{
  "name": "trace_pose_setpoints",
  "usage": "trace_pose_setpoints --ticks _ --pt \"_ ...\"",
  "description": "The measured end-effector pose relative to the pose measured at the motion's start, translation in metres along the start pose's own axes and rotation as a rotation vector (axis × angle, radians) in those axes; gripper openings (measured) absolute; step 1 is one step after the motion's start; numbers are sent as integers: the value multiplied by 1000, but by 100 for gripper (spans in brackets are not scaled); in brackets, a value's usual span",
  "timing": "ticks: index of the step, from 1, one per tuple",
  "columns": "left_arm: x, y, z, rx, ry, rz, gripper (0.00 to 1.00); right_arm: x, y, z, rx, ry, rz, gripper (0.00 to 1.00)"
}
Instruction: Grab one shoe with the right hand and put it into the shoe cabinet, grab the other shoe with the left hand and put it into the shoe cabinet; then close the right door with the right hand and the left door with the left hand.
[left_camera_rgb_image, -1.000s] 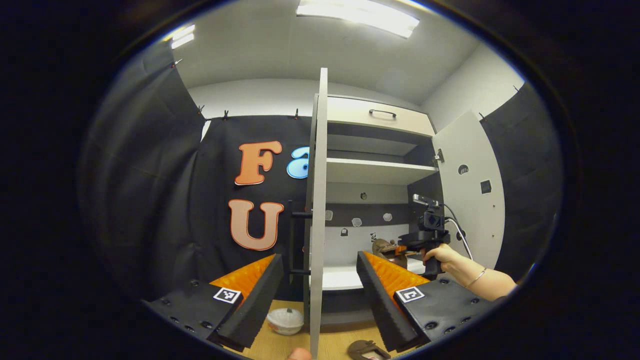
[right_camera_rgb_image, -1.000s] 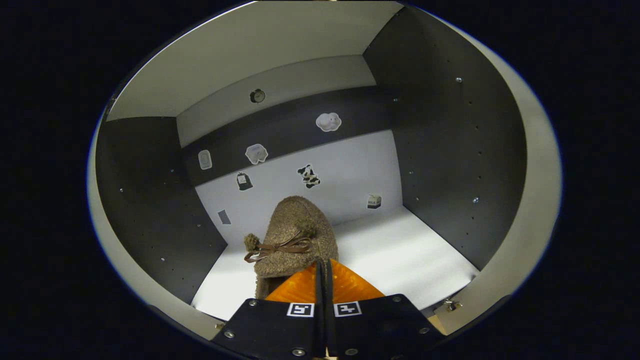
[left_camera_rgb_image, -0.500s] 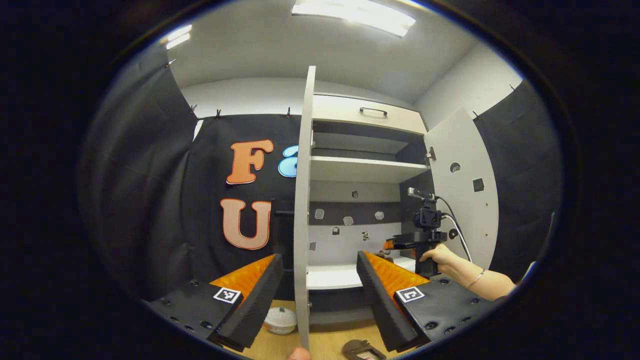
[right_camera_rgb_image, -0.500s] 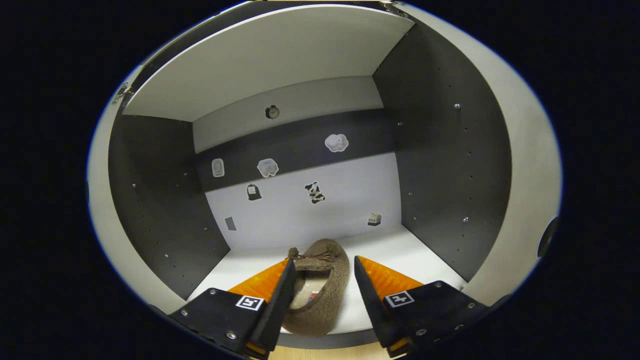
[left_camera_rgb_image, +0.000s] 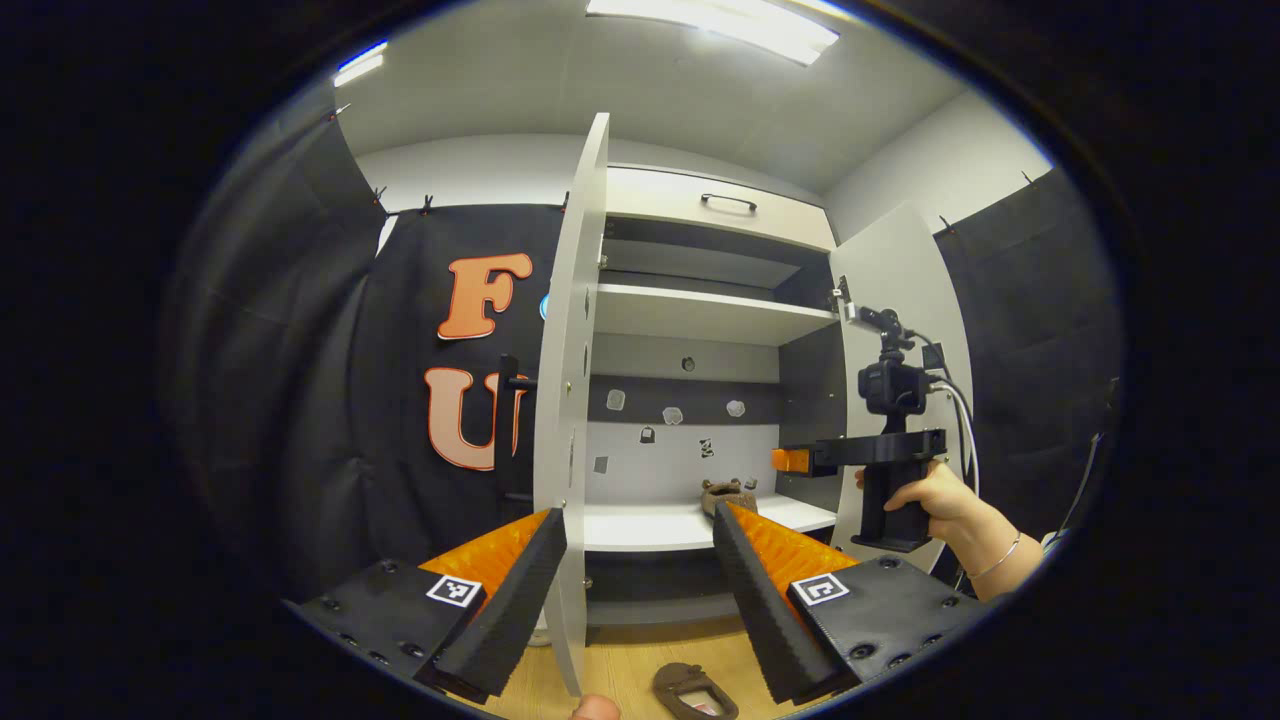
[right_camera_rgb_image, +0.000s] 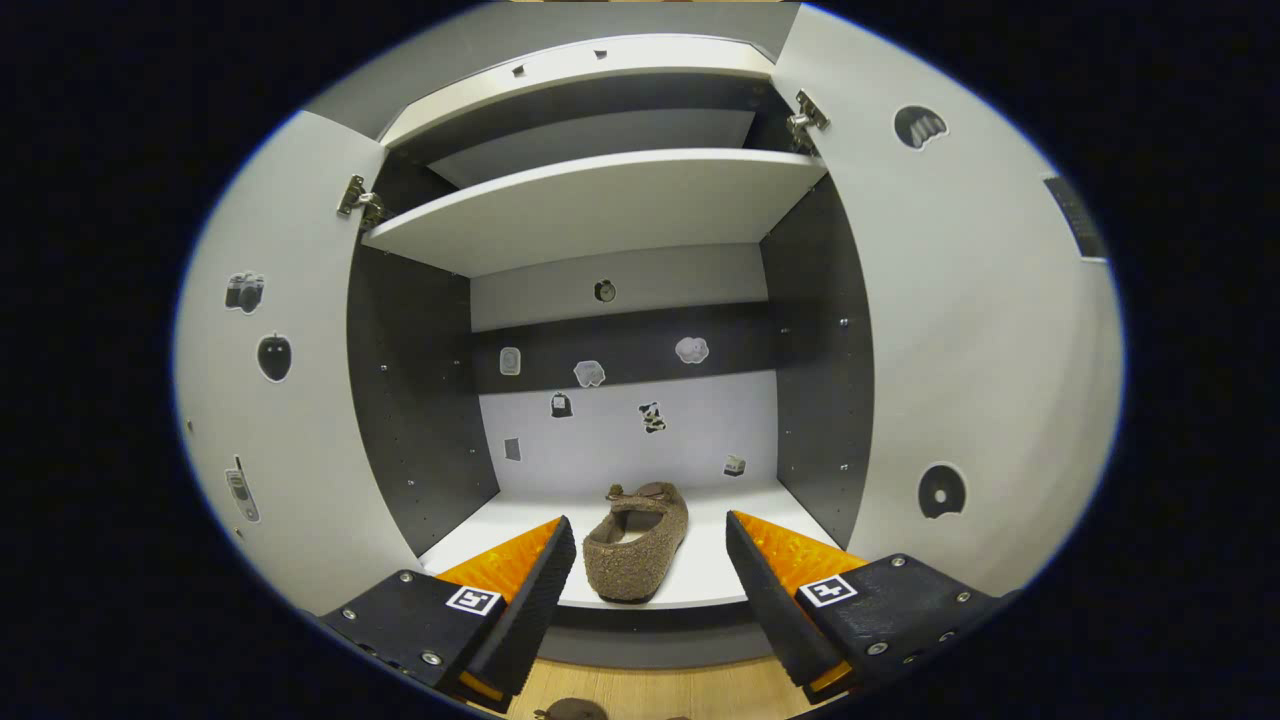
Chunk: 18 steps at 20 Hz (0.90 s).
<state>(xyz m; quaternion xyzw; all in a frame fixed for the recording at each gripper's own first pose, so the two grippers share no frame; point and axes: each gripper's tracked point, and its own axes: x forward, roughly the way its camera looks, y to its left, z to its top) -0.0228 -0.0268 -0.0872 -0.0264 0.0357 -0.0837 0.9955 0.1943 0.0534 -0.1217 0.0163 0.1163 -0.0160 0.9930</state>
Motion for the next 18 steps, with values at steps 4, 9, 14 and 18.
trace_pose_setpoints --ticks 4,9,14,18 --pt "-2 -11 -34 -10 76 2 97 -56 -4 15 5 -44 1 93" --pt "-7 -29 -94 -18 188 -7 97 -110 -19 31 11 -113 -2 93" --pt "-9 -46 -182 -38 361 -20 100 -142 -25 32 18 -131 32 93" --pt "-12 -52 -253 -41 496 -16 98 -153 -38 28 27 -143 29 93"
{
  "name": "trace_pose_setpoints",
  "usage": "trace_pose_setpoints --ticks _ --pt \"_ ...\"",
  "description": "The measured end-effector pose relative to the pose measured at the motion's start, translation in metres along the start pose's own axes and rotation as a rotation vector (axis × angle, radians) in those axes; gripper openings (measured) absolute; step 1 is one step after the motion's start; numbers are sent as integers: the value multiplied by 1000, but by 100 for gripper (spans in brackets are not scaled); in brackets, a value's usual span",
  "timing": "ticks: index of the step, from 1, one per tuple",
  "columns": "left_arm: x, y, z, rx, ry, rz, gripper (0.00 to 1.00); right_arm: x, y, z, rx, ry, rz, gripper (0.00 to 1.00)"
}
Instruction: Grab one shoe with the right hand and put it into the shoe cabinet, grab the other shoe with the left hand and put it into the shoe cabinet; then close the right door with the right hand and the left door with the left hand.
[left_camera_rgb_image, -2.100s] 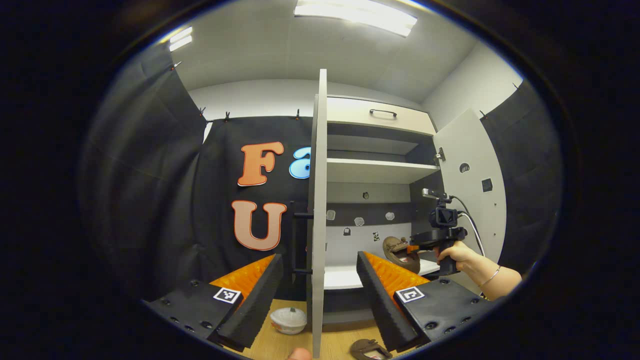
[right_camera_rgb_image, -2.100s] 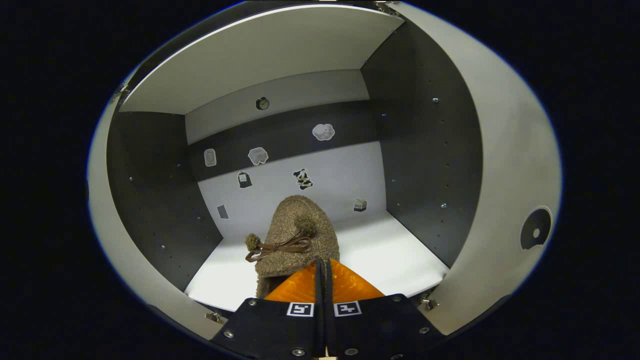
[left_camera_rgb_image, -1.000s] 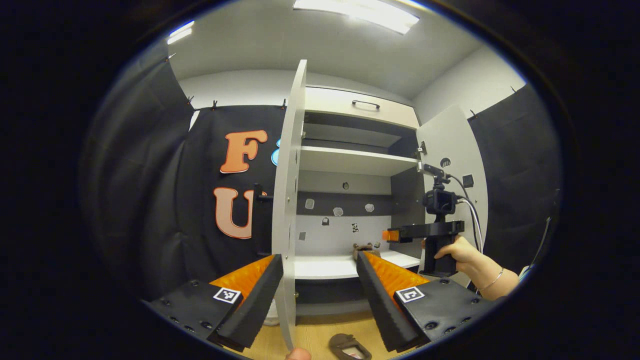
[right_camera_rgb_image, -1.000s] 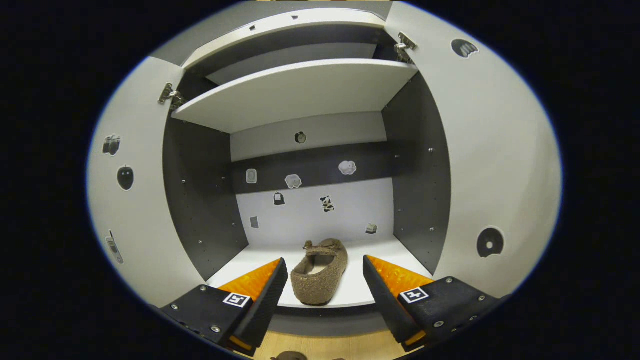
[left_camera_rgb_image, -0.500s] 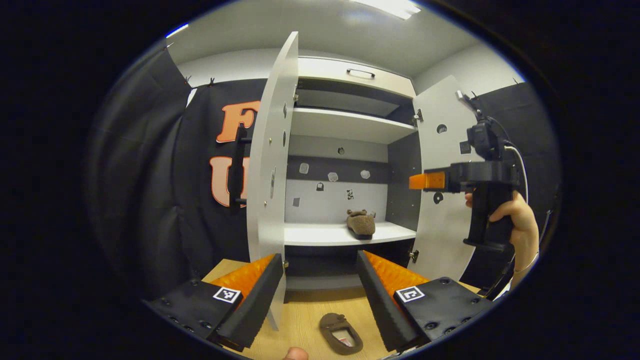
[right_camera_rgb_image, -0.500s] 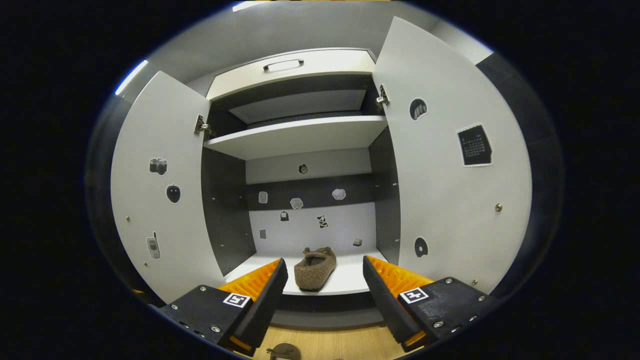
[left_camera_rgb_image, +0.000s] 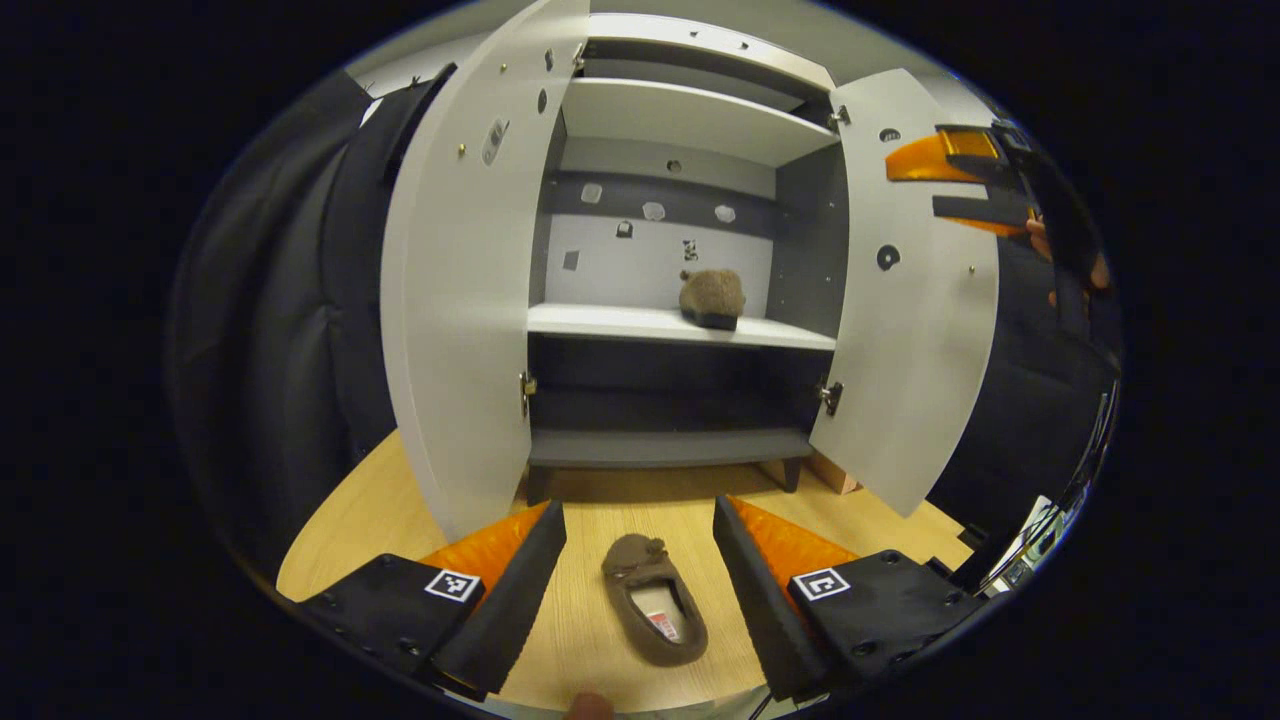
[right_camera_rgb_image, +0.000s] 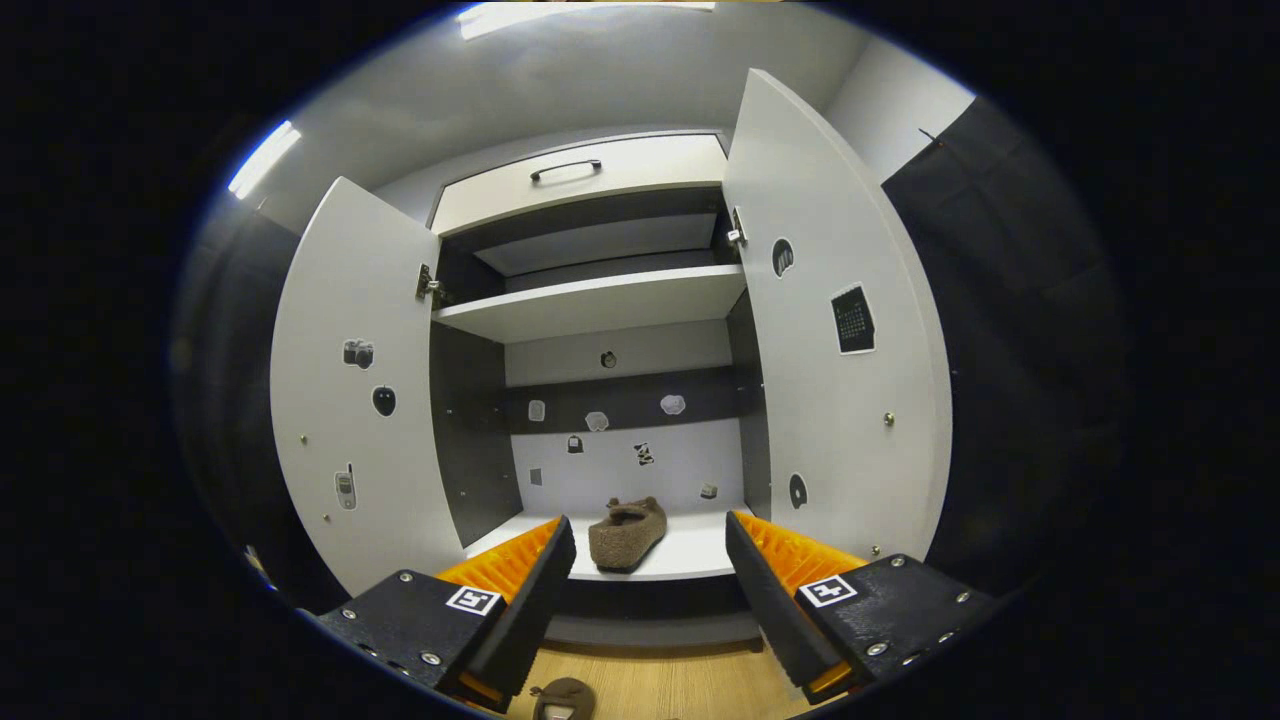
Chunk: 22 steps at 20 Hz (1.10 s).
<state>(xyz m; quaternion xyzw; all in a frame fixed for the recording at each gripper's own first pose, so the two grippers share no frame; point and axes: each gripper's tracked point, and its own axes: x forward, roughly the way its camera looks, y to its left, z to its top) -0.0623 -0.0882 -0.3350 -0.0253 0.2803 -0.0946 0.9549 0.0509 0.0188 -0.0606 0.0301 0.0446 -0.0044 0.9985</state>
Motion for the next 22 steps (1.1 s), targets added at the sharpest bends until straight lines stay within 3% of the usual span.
trace_pose_setpoints --ticks 5,10,19,22 --pt "45 5 -78 -16 146 37 98 -10 -7 -2 14 -14 15 93" --pt "80 19 -128 -45 250 77 98 -13 -13 -6 0 -24 16 93" --pt "112 34 -185 -125 410 99 98 -10 -18 -16 13 -31 27 93" --pt "115 41 -189 -163 442 92 97 -10 -13 -16 21 -43 70 93"
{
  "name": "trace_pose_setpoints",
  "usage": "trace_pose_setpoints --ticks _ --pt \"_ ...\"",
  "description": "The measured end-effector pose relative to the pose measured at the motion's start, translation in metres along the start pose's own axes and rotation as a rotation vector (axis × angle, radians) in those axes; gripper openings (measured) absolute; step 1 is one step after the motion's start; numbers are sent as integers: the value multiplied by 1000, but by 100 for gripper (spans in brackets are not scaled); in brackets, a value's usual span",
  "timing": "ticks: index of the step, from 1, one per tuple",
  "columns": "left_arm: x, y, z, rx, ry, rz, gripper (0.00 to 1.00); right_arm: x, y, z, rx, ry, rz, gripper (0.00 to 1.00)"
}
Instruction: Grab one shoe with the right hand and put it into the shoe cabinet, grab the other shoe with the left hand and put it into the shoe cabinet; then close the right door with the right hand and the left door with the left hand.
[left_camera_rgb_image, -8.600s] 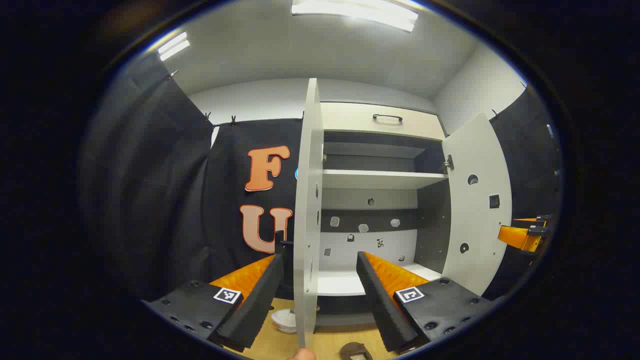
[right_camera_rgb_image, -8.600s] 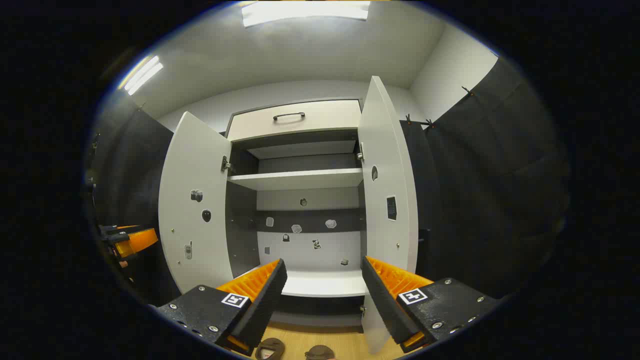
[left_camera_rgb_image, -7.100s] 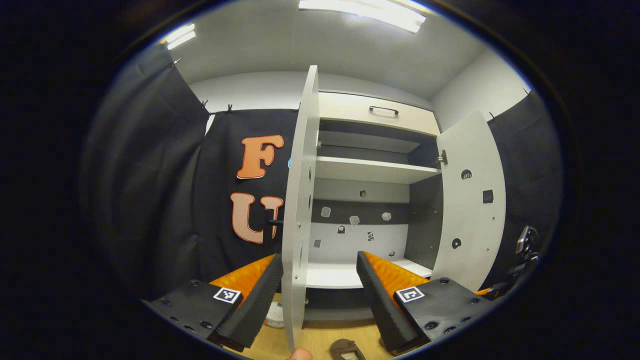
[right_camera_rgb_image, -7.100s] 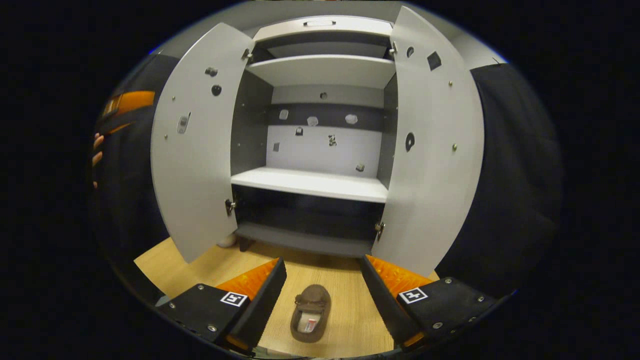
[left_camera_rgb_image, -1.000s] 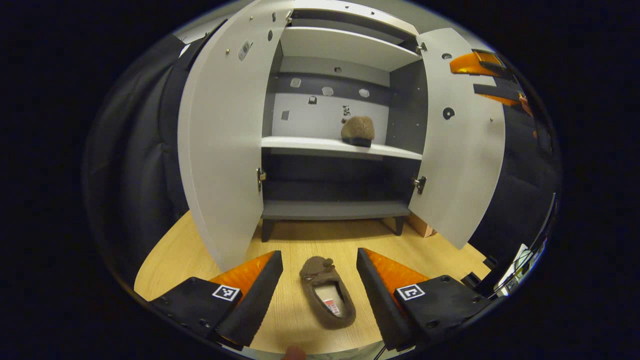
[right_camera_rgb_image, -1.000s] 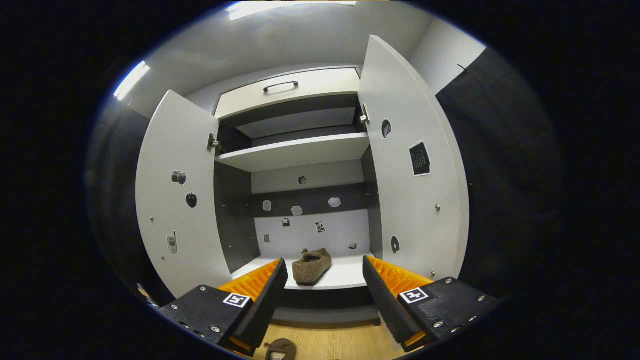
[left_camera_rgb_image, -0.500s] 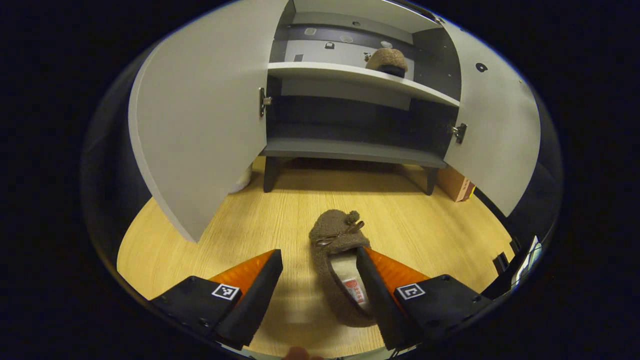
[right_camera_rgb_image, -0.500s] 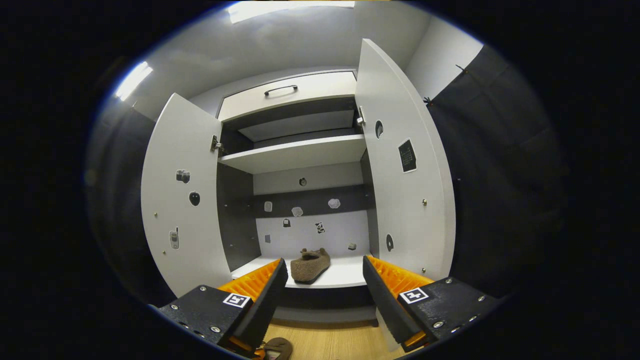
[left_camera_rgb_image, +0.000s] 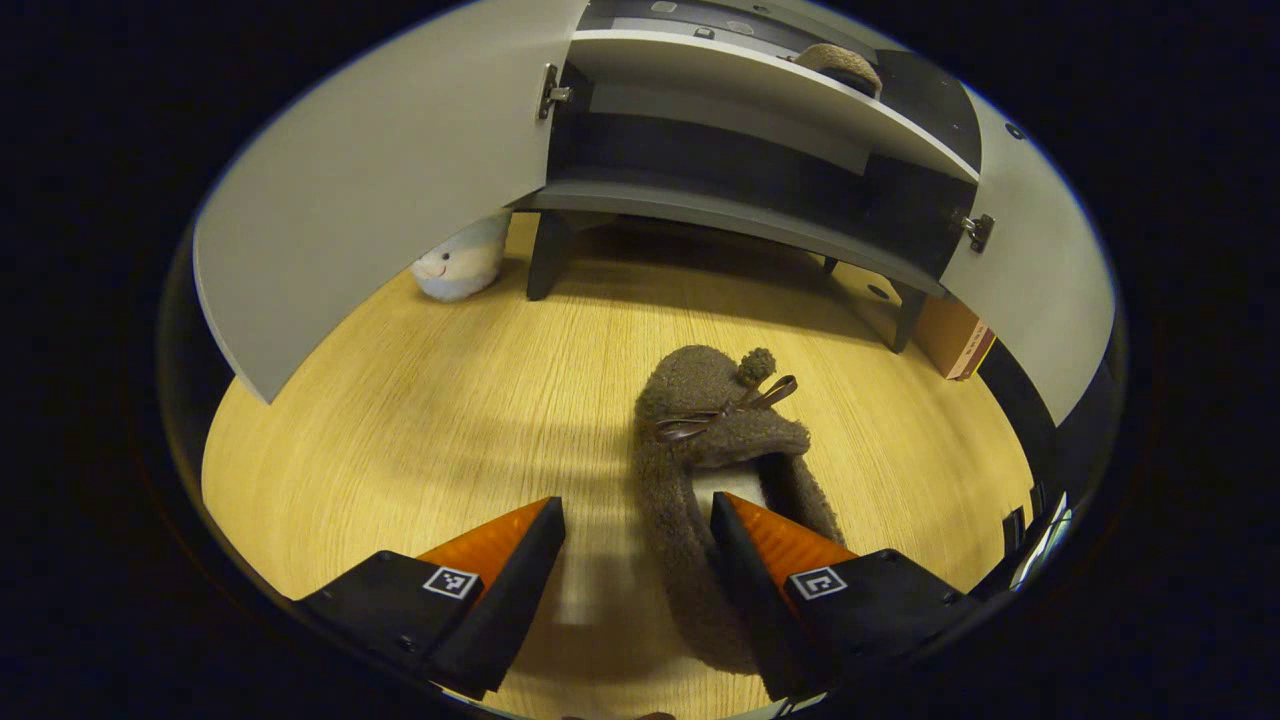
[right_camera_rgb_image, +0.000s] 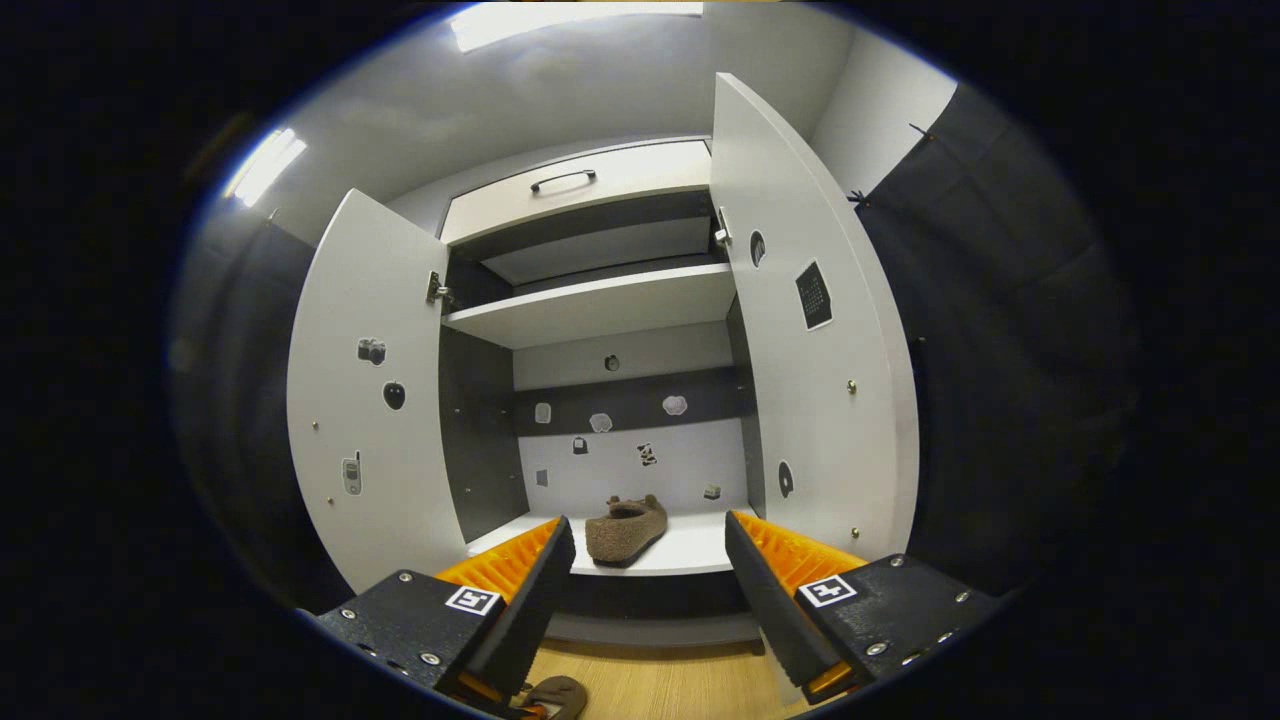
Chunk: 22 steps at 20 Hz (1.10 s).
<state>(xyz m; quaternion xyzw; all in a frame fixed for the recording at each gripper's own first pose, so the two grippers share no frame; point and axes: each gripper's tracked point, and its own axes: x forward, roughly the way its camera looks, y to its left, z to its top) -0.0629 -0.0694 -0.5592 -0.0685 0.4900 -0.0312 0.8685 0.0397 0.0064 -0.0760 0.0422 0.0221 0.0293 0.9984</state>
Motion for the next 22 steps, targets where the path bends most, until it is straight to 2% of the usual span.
trace_pose_setpoints --ticks 1,2,3,4,6,8,10,14,20,22 --pt "0 -12 0 -14 16 -62 97 -1 -1 1 2 -6 6 93" --pt "-2 -19 -3 -25 46 -83 86 -3 -1 2 3 -12 10 93" --pt "-5 -19 1 -38 63 -101 37 8 -5 1 9 -17 14 93" --pt "-2 -4 3 -17 58 -58 37 9 -5 -1 12 -19 20 93" --pt "5 3 6 -60 57 -62 11 7 -5 -5 20 -11 31 93" --pt "6 7 6 -81 52 -58 7 5 -6 -7 29 -4 41 93" --pt "6 11 16 -52 37 -53 7 2 -7 -10 27 2 47 93" --pt "-1 3 54 17 -32 -88 7 -6 -8 -6 13 -5 52 93" --pt "-59 -8 131 58 -189 -127 7 -23 -22 3 18 -26 41 93" --pt "-80 -14 163 61 -245 -116 7 -27 -29 4 25 -27 37 93"
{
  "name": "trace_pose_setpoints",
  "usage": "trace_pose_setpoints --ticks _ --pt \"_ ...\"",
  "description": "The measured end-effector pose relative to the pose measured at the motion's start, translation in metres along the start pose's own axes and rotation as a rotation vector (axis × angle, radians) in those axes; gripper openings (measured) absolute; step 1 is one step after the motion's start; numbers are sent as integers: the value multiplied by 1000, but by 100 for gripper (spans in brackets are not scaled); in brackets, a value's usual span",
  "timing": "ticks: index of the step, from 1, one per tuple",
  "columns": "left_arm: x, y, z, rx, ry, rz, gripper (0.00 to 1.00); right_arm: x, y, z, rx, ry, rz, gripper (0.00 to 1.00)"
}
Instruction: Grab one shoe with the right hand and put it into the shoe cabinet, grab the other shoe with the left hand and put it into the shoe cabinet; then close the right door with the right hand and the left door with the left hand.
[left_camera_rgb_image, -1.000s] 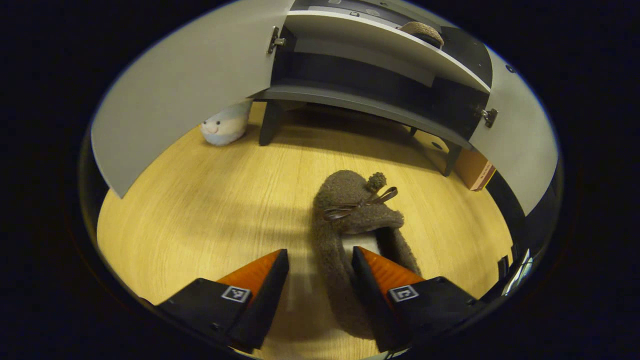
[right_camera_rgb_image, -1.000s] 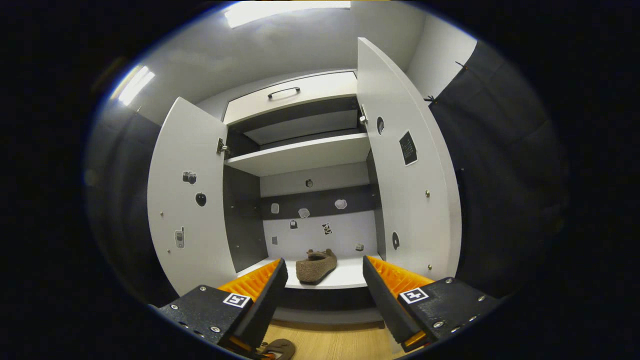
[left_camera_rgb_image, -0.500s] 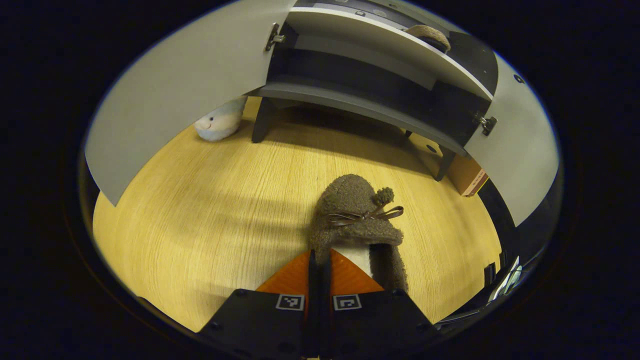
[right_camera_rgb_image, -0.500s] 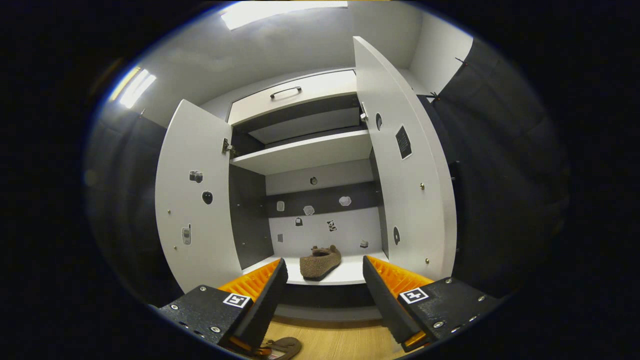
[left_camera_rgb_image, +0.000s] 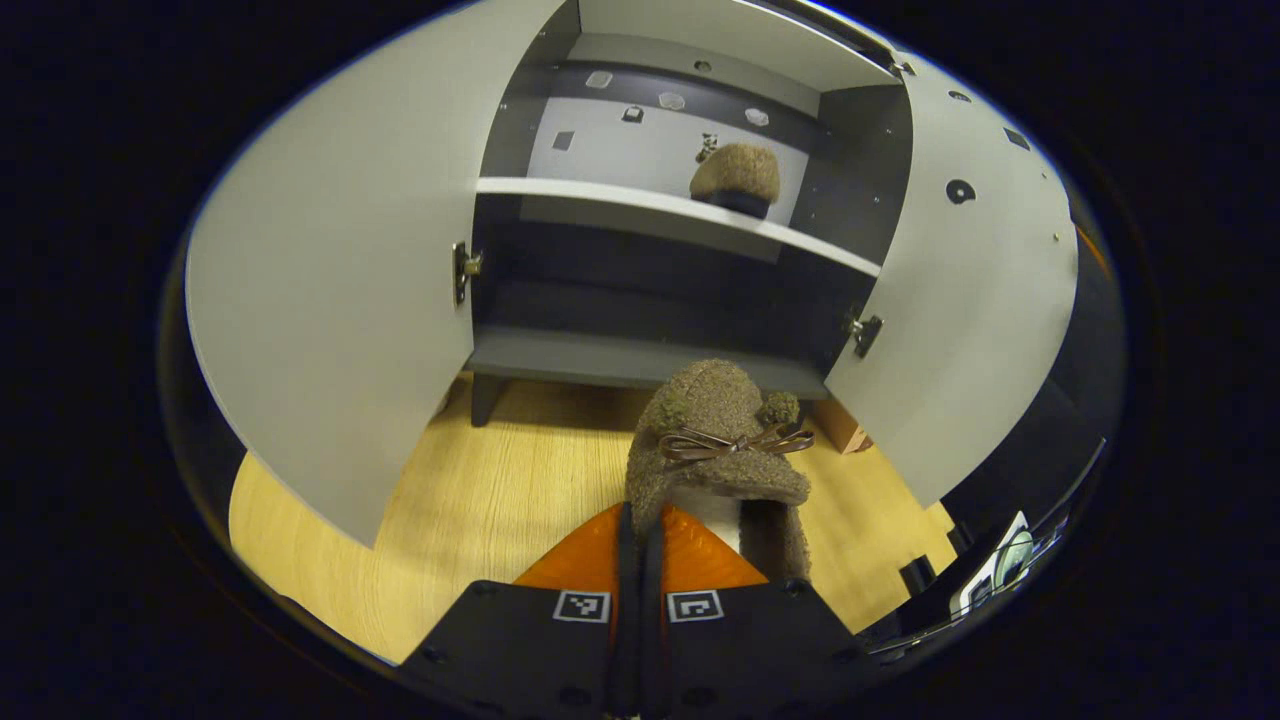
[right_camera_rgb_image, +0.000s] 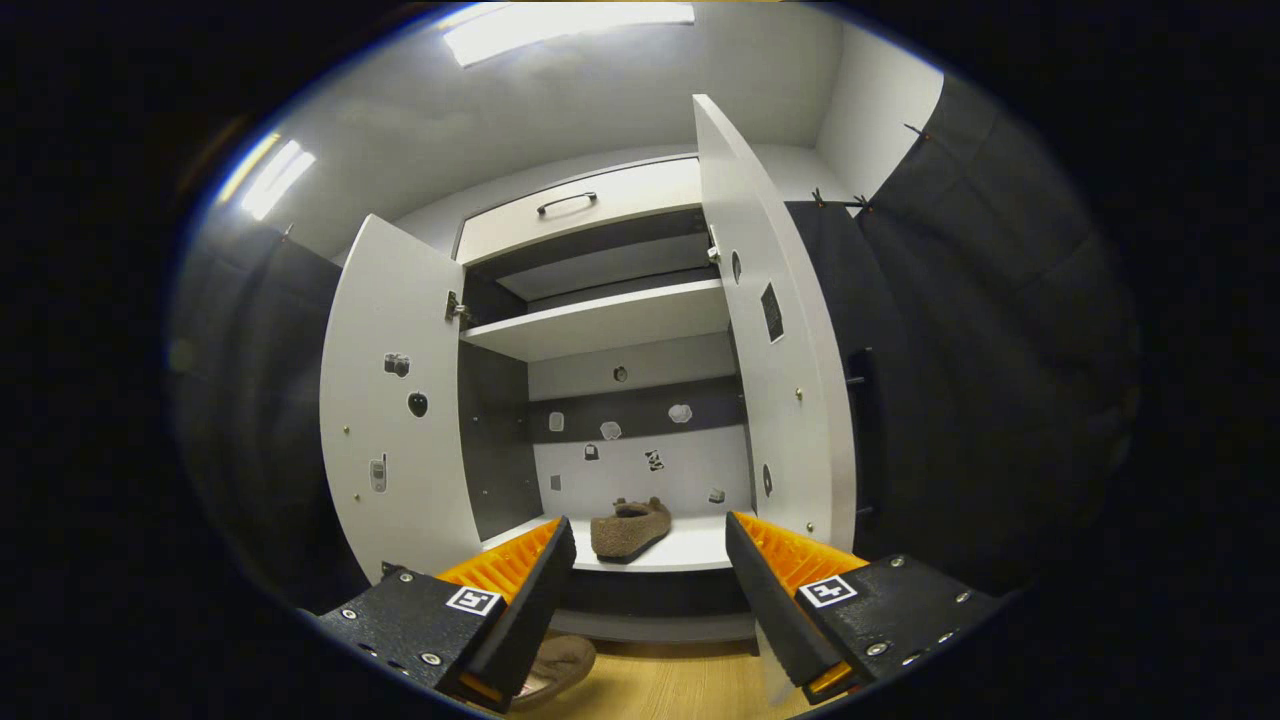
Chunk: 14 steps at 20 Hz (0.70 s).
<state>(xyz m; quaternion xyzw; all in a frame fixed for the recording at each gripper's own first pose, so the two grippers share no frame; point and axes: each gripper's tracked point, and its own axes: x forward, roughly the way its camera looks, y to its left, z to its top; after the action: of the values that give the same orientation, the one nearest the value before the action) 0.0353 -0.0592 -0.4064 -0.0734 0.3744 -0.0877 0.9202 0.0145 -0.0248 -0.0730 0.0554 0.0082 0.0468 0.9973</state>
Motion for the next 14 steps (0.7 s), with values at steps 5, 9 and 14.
trace_pose_setpoints --ticks 5,9,14 --pt "-19 -2 82 -10 -133 54 7 -8 -16 4 9 -7 -19 93" --pt "-25 -3 149 -24 -212 75 7 -12 -30 2 10 -9 -39 93" --pt "-2 -5 210 -36 -264 82 6 -10 -42 -6 14 2 -50 93"
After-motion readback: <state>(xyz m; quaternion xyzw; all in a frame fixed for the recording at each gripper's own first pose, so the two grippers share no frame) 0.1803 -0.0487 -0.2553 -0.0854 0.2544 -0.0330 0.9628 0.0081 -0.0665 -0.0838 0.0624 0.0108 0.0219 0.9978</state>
